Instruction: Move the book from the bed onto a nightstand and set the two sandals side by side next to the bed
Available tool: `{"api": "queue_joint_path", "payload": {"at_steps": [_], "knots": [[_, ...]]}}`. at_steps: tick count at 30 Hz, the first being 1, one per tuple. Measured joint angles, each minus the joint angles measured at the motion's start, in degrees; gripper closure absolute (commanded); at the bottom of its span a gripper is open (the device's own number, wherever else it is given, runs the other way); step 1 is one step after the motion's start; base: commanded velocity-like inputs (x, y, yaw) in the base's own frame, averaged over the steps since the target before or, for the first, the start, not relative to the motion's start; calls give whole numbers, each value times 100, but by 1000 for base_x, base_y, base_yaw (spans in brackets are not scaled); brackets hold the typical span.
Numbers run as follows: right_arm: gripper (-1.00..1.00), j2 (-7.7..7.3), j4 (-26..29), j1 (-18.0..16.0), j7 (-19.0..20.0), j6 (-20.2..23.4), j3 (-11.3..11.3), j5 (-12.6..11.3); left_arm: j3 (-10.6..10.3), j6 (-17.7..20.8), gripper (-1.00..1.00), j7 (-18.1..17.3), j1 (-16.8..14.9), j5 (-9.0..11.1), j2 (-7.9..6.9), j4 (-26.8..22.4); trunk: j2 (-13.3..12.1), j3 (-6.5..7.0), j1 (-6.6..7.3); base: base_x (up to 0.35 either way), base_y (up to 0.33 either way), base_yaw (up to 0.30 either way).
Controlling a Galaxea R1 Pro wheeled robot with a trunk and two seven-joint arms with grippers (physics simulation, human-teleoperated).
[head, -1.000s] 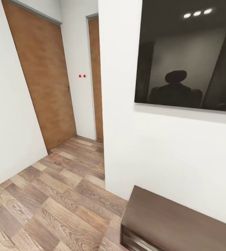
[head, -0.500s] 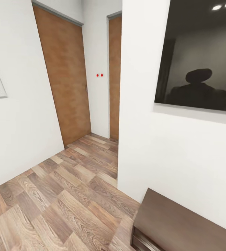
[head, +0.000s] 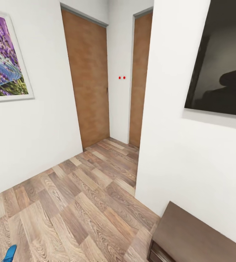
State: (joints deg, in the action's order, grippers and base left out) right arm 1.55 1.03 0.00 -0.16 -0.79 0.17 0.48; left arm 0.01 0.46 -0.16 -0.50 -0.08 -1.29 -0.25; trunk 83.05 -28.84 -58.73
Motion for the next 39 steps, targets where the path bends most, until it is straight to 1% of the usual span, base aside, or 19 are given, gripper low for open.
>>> {"api": "queue_joint_path", "payload": {"at_steps": [39], "knots": [[-100,3,94,0,0,-6,8,0,0,1,-100,0,0,0,0,0,0,-96,0,0,0,286]]}}
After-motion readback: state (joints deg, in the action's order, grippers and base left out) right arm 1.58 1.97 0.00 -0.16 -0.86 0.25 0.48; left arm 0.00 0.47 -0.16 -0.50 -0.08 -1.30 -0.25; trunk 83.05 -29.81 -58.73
